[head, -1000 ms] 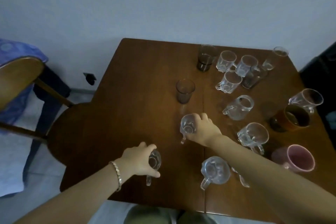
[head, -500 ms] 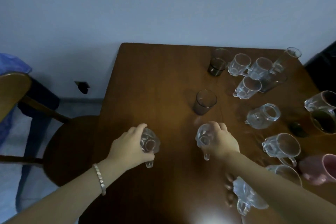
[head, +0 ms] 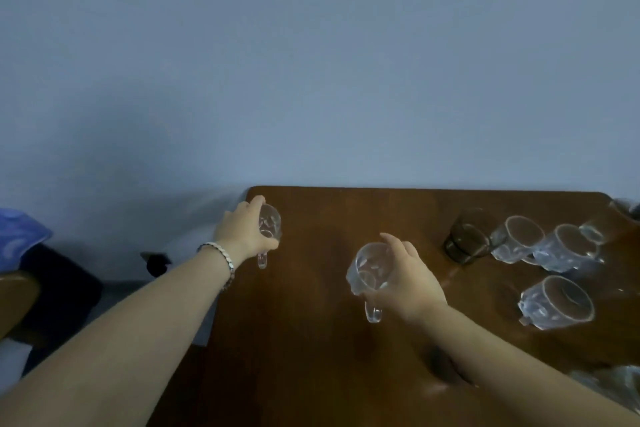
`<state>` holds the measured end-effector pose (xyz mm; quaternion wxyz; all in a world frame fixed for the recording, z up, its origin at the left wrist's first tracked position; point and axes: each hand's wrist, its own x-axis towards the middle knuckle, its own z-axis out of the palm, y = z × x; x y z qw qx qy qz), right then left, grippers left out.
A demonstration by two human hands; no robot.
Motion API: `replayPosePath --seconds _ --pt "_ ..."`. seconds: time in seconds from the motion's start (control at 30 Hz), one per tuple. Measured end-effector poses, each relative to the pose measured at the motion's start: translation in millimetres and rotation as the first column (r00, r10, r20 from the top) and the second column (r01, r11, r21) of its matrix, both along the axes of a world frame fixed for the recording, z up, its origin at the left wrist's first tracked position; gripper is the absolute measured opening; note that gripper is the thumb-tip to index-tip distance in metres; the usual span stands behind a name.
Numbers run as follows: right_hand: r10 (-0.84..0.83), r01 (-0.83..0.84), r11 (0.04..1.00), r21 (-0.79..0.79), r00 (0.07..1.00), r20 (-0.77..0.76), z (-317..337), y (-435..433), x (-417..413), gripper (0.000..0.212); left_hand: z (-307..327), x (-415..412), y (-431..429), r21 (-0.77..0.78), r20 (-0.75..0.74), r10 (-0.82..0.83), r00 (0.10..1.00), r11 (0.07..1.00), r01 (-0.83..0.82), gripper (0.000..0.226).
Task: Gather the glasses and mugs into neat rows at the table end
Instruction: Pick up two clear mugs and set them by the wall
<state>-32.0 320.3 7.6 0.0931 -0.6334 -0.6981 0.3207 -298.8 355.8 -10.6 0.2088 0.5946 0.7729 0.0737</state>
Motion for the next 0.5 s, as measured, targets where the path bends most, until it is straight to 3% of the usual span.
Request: replayPosePath --seconds 0.17,0.37,0.5 --pt "-0.097 0.093 0.993 -0.075 0.994 -0.057 -31.5 68.0 -39.4 0.099 -30.1 -20.1 62.0 -0.022 0.037 -0.032 0.999 0.999 0.033 0.085" --pt "0.009 -0.010 1.000 -0.028 1.000 -0.028 -58.3 141.0 -101.5 0.090 -63.5 -41.3 105.2 0.041 0.161 0.003 0.987 0.999 -0.010 0.082" --pt "0.068 -0.068 0.998 -0.006 0.997 0.024 -70.7 176.4 -136.4 0.087 -78.2 -51.2 120.4 0.085 0.138 -0.071 0.988 0.995 0.059 0.087"
